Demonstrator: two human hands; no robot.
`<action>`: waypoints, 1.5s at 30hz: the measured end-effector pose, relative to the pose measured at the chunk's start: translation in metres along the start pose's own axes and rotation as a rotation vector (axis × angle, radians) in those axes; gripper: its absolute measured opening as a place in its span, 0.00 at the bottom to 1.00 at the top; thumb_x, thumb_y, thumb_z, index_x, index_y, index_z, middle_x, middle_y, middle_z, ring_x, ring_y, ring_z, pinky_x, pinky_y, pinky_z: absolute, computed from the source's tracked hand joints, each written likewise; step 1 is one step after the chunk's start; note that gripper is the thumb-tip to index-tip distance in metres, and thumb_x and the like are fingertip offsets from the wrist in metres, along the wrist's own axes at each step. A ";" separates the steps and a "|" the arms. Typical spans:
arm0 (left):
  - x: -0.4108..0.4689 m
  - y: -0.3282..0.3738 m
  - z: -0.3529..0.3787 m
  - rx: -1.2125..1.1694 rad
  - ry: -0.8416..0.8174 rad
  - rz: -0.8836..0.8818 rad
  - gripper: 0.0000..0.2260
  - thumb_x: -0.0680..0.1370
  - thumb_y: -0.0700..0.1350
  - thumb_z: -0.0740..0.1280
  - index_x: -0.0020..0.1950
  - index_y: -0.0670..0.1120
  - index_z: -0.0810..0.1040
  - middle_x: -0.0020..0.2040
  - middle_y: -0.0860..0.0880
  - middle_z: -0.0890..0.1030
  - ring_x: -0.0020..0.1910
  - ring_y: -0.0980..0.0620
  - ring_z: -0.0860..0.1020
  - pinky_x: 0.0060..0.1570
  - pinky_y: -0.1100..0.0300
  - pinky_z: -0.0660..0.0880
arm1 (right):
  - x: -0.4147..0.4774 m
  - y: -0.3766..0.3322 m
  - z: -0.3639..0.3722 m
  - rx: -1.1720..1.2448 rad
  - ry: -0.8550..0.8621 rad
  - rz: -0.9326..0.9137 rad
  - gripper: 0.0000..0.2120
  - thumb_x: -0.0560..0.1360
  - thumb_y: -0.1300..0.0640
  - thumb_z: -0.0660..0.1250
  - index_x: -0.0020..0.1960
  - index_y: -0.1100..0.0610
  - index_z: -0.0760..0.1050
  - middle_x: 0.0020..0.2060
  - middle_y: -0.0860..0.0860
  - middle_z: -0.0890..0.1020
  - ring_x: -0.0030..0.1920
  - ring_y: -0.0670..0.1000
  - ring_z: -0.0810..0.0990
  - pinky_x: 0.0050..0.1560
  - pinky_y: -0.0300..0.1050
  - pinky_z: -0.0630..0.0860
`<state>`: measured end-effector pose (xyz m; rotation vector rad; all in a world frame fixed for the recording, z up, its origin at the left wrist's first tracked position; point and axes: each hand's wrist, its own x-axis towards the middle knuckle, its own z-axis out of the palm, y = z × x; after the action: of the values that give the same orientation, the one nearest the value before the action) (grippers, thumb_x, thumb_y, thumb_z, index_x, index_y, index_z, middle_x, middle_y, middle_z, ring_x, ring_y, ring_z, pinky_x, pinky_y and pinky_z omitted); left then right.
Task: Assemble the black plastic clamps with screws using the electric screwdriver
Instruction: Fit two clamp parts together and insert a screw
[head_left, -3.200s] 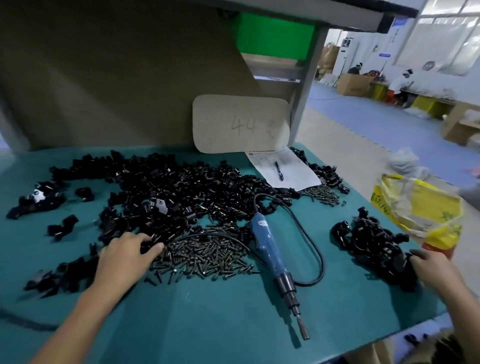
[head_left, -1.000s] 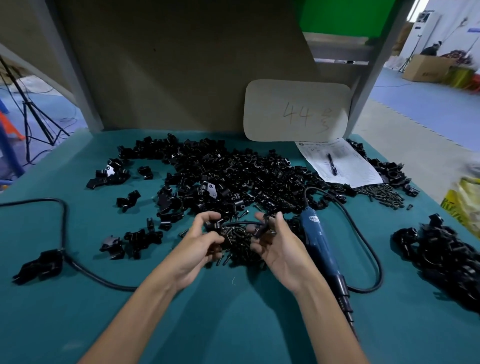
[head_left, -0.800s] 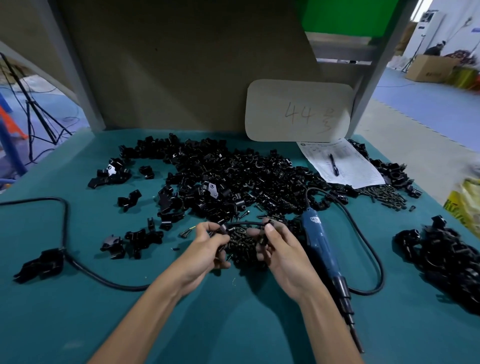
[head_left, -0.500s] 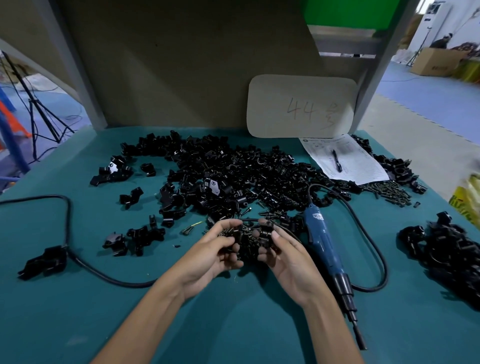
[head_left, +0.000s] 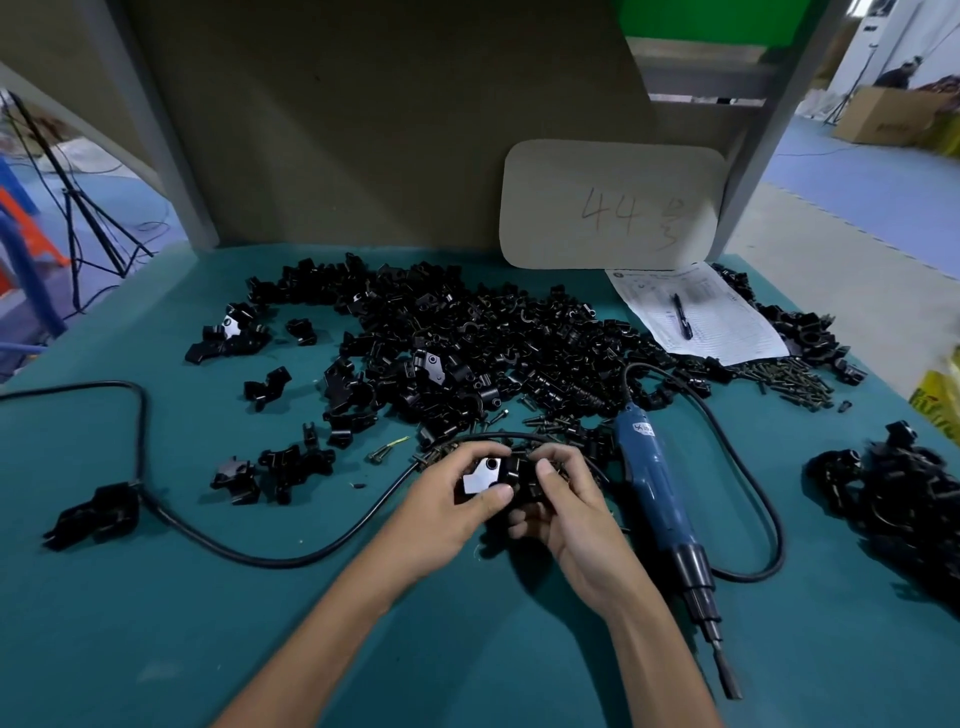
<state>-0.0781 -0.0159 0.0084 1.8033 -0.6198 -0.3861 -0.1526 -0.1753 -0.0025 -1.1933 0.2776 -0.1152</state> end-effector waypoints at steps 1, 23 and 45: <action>0.000 -0.001 0.001 0.068 0.012 0.019 0.14 0.79 0.48 0.72 0.61 0.61 0.76 0.56 0.64 0.81 0.60 0.62 0.77 0.62 0.58 0.74 | 0.000 0.001 0.000 -0.021 0.007 -0.015 0.12 0.86 0.55 0.58 0.53 0.51 0.80 0.46 0.56 0.85 0.40 0.53 0.82 0.40 0.46 0.81; -0.012 -0.024 0.012 0.139 0.263 0.079 0.12 0.78 0.58 0.69 0.59 0.59 0.74 0.53 0.59 0.81 0.52 0.58 0.80 0.52 0.52 0.79 | 0.003 0.021 0.002 -0.568 0.077 -0.223 0.16 0.82 0.57 0.67 0.66 0.41 0.79 0.56 0.38 0.84 0.60 0.37 0.81 0.62 0.36 0.76; -0.017 -0.024 0.013 0.181 0.230 0.105 0.15 0.83 0.53 0.64 0.69 0.55 0.74 0.61 0.61 0.79 0.62 0.60 0.77 0.61 0.53 0.76 | 0.002 0.020 0.003 -0.528 -0.029 -0.277 0.19 0.82 0.63 0.67 0.66 0.42 0.76 0.61 0.40 0.83 0.63 0.42 0.80 0.62 0.36 0.76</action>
<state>-0.0942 -0.0105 -0.0189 1.9432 -0.5993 -0.0501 -0.1506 -0.1658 -0.0201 -1.7540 0.1160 -0.2780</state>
